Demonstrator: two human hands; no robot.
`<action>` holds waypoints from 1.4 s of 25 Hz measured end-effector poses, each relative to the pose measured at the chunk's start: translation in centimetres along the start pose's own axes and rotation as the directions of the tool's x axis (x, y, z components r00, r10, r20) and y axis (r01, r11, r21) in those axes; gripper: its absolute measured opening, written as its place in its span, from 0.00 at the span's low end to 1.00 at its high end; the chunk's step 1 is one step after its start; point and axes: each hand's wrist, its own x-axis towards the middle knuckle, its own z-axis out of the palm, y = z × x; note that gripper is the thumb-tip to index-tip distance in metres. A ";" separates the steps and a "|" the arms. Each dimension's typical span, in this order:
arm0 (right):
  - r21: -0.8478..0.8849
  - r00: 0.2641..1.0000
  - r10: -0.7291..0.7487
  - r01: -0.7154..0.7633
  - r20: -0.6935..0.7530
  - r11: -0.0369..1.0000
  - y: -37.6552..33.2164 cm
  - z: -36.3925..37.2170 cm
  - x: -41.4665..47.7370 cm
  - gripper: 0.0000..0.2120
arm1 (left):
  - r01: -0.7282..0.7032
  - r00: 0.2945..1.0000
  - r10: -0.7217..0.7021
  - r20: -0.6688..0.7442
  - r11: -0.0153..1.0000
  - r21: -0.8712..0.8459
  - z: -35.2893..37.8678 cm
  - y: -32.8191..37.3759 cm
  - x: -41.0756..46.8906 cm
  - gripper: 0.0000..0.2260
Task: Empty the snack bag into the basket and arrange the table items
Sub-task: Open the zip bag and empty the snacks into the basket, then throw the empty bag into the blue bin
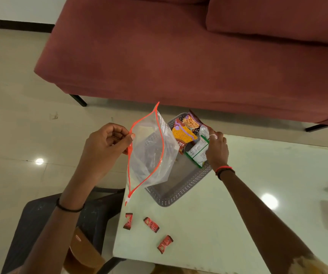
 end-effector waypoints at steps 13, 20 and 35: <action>0.742 0.897 -0.338 0.016 0.286 0.670 -8.4 -5.5 -8.4 0.30 | 0.146 0.957 -0.080 0.279 0.964 -0.223 0.8 0.8 -2.8 0.06; 0.781 0.755 -0.247 -0.625 0.608 0.013 -5.0 -7.6 -12.7 0.15 | 0.241 0.970 -0.239 0.034 0.958 -0.158 3.1 -3.1 -4.7 0.09; 0.595 0.511 -0.412 -0.797 0.754 0.101 2.6 -11.5 -23.0 0.16 | 0.381 0.829 -0.363 0.425 0.923 0.047 11.6 -2.7 -17.2 0.10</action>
